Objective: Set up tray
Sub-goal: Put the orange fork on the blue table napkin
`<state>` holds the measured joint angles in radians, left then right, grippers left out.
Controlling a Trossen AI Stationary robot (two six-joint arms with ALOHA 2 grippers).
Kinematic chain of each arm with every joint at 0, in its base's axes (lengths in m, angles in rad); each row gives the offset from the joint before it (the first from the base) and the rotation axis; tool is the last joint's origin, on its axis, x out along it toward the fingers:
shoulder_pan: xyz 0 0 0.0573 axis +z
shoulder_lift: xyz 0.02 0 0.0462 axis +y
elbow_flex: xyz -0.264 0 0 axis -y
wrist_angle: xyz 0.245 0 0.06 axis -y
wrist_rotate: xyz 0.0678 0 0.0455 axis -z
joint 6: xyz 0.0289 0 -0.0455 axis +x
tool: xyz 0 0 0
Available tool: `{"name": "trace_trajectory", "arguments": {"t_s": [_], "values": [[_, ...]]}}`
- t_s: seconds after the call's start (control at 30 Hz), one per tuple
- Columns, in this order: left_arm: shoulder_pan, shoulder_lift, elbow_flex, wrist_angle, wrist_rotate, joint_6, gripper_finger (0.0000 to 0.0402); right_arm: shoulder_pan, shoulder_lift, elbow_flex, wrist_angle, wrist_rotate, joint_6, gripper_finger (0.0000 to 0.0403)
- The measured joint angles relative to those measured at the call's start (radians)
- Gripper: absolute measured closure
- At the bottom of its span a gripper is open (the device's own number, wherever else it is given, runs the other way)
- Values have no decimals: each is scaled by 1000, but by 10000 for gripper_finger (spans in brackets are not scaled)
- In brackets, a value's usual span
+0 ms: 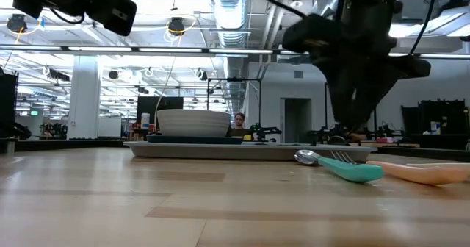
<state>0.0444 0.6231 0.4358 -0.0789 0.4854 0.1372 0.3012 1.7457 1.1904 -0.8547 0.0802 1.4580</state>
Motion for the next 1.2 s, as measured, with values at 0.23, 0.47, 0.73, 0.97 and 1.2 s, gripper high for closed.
{"name": "trace_trajectory", "arguments": {"t_s": [0.23, 0.47, 0.73, 0.97, 1.2], "values": [[0, 0, 0, -6, 0, 11, 299, -11, 9, 0, -35, -31, 1, 273], [0, 0, 0, -8, 1, 17, 299, -11, 47, -2, -35, -42, 8, 274], [0, 0, 0, -16, 1, 16, 299, -11, 113, 0, -23, -60, 0, 260], [0, 0, 0, -19, 1, 16, 299, -18, 156, -1, -11, -83, -29, 247], [0, 0, 0, -19, 1, 16, 299, -31, 185, 3, 16, -109, -71, 241]]}}
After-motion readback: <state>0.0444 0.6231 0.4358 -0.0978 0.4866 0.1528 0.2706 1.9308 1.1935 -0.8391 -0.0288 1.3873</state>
